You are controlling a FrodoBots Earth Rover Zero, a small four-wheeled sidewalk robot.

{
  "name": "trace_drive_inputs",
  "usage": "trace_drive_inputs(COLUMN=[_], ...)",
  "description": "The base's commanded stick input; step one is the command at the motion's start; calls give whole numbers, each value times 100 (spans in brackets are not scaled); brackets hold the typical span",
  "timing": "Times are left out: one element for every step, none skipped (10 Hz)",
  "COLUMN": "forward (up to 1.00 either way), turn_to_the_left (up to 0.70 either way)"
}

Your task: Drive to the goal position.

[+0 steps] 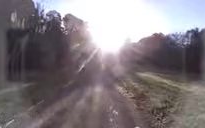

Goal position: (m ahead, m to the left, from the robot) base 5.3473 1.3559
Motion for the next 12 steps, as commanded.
trace_drive_inputs(forward=[70, 70, 70, 70, 70, 70, 70, 70, 70, 70, 70, 70], turn_to_the_left=[0, 0, 0, 0, 0, 0, 0, 0, 0, 0, 0, 0])
